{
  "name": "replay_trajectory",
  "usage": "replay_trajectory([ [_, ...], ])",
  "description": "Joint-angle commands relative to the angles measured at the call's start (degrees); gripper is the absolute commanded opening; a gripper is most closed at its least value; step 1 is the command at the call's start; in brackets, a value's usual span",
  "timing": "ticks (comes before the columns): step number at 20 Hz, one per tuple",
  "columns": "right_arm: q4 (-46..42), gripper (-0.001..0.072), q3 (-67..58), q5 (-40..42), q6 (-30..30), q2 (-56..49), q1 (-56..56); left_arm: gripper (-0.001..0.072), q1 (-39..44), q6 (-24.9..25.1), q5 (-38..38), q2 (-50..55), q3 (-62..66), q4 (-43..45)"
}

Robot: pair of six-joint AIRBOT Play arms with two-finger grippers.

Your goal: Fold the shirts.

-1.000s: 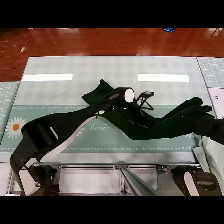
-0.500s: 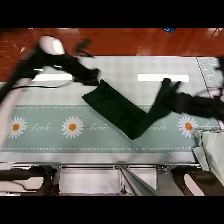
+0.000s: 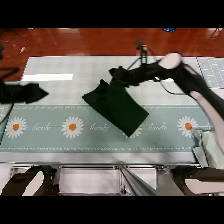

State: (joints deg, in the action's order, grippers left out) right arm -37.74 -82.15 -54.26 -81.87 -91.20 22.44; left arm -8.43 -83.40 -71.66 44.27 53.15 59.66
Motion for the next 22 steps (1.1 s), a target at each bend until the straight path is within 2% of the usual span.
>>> replay_trajectory([
  [1,2.89,0.002,-11.15,0.96,-0.87,-13.14,3.15,0.0026,-1.55,0.2,0.72,-7.02,-9.31,-2.32],
  [3,3.23,0.0021,-14.53,1.9,-1.38,-16.83,4.22,0.0026,-1.53,0.2,1.22,-6.97,-12.41,-3.19],
  [4,4.55,0.0098,-15.43,3.56,-0.57,-18.1,4.7,0.0026,-1.53,0.2,2.01,-6.8,-13.7,-3.34],
  [5,6.32,0.0334,-15.58,4.85,-0.28,-18.8,4.94,0.0025,-1.51,0.2,2.75,-6.75,-14.82,-3.85],
  [6,7.26,0.0414,-15.58,4.59,0.44,-18.93,5.03,0.0026,-1.51,0.22,3.89,-6.73,-15.91,-4.83],
  [9,7.19,0.0412,-15.58,-2.6,0.44,-16.81,3.23,0.0026,-1.51,0.22,7.37,-6.49,-17.14,-6.16],
  [12,5.09,0.0376,-15.58,-16.72,0.13,-9.99,-3.19,0.0026,-1.55,0.22,9.77,-6.47,-17.14,-7.19],
  [14,-6.45,0.0368,-15.56,-23.21,-2.71,-1.53,-7.23,0.0026,-1.53,0.22,9.35,-6.56,-17.14,-8.35],
  [15,-16.68,0.0372,-15.34,-25.53,-6.01,3.5,-8.59,0.0026,-1.53,0.22,9.05,-6.56,-17.14,-8.72],
  [16,-27.82,0.0417,-13.86,-26.58,-9.68,8.57,-9.31,0.0026,-1.53,0.22,9.07,-6.58,-17.14,-8.72],
  [18,-51.74,0.0419,-5.18,-25.92,-17.99,20.68,-9.53,0.0026,-1.55,0.24,9.09,-6.56,-17.14,-8.72],
  [19,-58.95,0.042,0.83,-25.2,-21.44,26.23,-9.62,0.0026,-1.55,0.48,9.09,-6.56,-17.14,-8.72],
  [20,-62.9,0.042,8.44,-23.82,-24.59,32.17,-10.23,0.0026,-1.53,0.9,9.09,-6.56,-17.14,-8.72],
  [22,-60.63,0.0419,24.46,-18.58,-30.91,42.42,-11.61,0.0026,-1.53,1.38,9.07,-6.56,-17.14,-8.72],
])
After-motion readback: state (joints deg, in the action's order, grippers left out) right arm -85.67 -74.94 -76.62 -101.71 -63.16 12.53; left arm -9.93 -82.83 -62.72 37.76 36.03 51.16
